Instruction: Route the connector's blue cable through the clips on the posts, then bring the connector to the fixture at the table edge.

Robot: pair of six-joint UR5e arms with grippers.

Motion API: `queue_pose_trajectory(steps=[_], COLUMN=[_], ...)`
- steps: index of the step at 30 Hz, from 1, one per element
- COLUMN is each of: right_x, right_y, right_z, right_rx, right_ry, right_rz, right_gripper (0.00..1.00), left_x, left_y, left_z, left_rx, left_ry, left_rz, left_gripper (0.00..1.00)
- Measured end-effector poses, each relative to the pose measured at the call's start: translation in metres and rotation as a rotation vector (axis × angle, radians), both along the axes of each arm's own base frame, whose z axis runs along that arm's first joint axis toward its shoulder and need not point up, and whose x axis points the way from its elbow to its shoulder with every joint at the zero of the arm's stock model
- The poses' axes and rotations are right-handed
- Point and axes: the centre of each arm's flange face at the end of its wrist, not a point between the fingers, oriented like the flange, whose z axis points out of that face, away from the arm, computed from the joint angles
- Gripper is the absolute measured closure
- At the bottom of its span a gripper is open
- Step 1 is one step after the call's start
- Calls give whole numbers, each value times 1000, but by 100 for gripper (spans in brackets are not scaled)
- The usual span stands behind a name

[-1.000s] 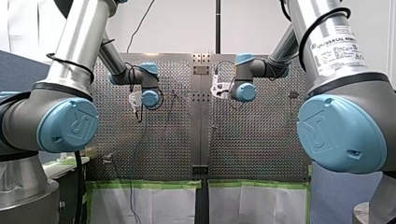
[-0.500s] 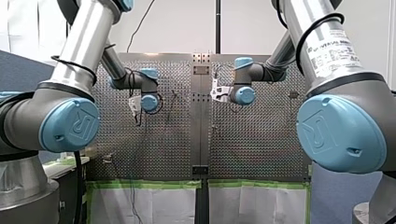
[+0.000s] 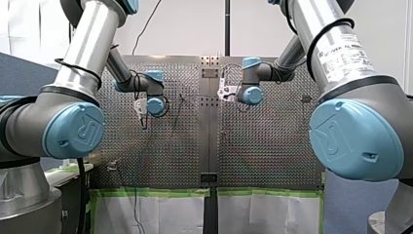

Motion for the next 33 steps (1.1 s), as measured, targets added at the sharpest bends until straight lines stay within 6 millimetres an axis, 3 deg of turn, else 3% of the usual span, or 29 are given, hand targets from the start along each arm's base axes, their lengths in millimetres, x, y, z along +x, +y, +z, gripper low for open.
queue_pose_trajectory(steps=[9, 26, 31, 33], right_x=[21, 22, 20, 20], right_y=[-11, -28, -28, -28], right_z=[-18, -5, -5, -5], right_rx=[31, 17, 22, 23], right_ry=[26, 16, 19, 20], right_rz=[41, 32, 30, 30], right_gripper=[100, 100, 100, 100], left_x=[1, 7, 7, 6], left_y=[2, 10, 10, 10], left_z=[0, 3, 3, 2], left_rx=[1, -6, -5, -2], left_ry=[0, 1, 7, 13], left_rz=[1, -18, -18, -20], left_gripper=[98, 98, 90, 75])
